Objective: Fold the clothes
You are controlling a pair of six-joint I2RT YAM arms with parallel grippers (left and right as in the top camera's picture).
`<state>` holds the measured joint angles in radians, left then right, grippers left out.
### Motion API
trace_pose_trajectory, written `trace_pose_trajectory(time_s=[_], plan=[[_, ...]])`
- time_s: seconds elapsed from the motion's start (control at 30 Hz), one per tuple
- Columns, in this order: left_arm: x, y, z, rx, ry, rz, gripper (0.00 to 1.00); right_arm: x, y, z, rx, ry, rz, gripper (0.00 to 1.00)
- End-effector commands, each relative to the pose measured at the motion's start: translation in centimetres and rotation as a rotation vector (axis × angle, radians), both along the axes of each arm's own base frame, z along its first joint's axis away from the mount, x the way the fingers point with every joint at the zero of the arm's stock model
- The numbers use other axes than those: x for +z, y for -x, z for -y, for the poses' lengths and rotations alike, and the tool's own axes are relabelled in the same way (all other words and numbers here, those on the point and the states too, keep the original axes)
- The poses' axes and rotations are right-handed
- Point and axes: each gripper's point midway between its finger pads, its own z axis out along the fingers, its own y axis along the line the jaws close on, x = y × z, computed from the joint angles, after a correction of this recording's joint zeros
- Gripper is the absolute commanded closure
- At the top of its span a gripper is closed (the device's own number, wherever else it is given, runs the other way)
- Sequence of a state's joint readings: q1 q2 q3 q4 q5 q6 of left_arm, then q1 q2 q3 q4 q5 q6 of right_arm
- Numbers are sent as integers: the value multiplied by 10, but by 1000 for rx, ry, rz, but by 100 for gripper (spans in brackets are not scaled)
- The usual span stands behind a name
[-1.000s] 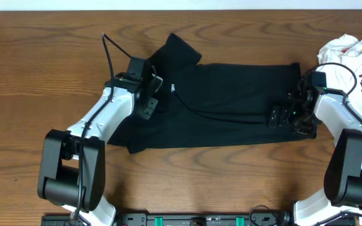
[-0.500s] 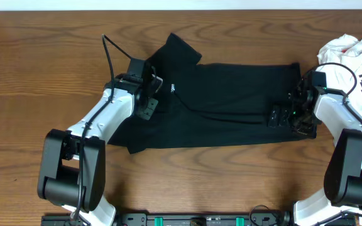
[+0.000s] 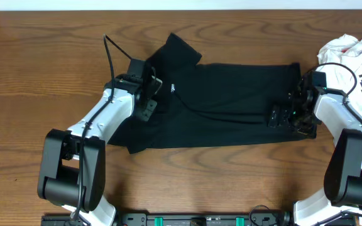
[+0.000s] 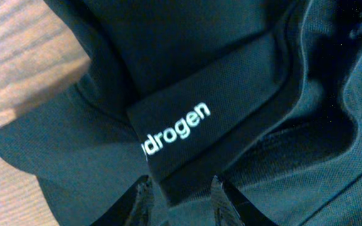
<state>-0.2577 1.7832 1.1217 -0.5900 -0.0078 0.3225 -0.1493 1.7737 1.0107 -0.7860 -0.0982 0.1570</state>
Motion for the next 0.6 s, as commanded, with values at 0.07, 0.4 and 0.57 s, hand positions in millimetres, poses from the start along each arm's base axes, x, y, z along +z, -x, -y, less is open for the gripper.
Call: trace_pose_trajectory(time_s=[0.07, 0.4, 0.57], plan=[[-7, 6, -6, -8, -26, -31, 67, -5, 5, 3, -13, 9, -21, 1], [-7, 6, -6, -8, -24, -30, 67, -5, 5, 3, -13, 9, -21, 1], [-7, 2, -5, -8, -20, -12, 68, -5, 5, 3, -13, 9, -21, 1]])
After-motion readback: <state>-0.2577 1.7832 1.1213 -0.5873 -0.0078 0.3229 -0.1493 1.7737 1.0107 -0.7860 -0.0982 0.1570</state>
